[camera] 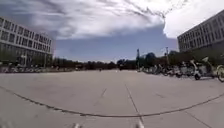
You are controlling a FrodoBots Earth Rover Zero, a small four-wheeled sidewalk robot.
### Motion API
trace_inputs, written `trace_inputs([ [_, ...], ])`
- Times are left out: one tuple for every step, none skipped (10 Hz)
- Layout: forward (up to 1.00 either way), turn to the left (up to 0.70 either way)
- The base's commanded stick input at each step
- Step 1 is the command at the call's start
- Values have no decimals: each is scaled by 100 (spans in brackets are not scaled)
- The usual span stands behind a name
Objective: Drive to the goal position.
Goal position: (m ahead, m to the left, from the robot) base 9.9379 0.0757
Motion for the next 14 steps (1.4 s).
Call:
trace_inputs([
  [70, 0],
  [70, 0],
  [70, 0],
  [70, 0],
  [70, 0],
  [70, 0],
  [70, 0],
  [70, 0],
  [70, 0],
  [70, 0],
  [70, 0],
  [70, 0],
  [70, 0],
  [70, 0],
])
